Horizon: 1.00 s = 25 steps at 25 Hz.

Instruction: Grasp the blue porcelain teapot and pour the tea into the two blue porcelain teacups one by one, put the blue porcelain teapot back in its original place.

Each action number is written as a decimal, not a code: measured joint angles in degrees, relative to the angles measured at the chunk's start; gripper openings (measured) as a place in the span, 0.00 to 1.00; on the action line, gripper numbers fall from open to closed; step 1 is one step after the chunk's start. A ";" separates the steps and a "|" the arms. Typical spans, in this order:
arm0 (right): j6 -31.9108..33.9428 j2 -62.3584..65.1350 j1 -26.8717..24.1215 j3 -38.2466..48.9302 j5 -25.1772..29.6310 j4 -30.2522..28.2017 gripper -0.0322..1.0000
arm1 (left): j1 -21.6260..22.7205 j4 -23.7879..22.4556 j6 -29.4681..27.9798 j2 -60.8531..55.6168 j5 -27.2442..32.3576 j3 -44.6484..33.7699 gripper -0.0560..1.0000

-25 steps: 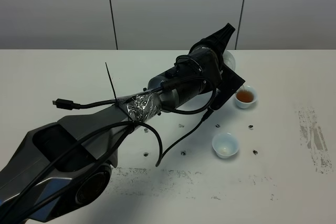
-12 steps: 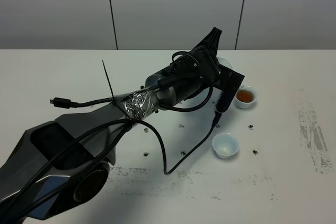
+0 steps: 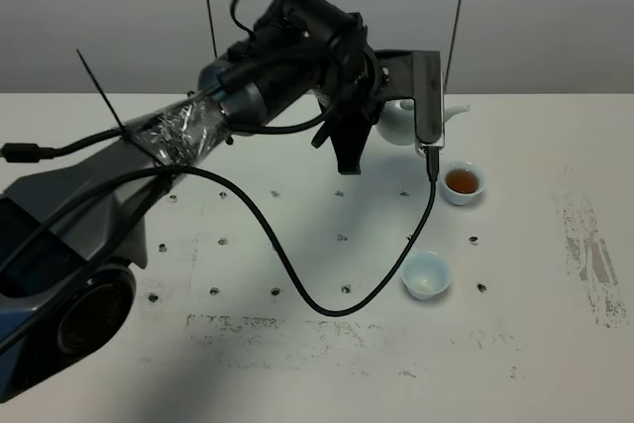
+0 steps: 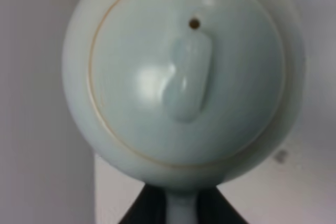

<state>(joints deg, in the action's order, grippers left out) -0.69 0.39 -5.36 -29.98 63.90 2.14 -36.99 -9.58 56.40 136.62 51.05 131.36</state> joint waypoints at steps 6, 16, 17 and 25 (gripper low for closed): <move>0.00 0.00 0.00 0.00 0.00 0.00 0.38 | 1.24 6.84 -2.68 -0.03 6.05 0.00 0.16; 0.00 0.00 0.00 0.00 0.00 0.00 0.38 | 2.59 8.98 -13.22 5.16 7.37 0.00 0.16; 0.00 0.00 0.00 0.00 0.00 0.00 0.38 | 2.62 9.58 -13.29 5.62 7.37 0.00 0.16; 0.00 0.00 0.00 0.00 0.00 0.00 0.38 | 2.62 12.15 -13.45 7.97 6.16 0.00 0.16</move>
<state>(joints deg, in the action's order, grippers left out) -0.69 0.39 -5.36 -29.98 63.90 2.14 -34.37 2.58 42.96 144.59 57.21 131.36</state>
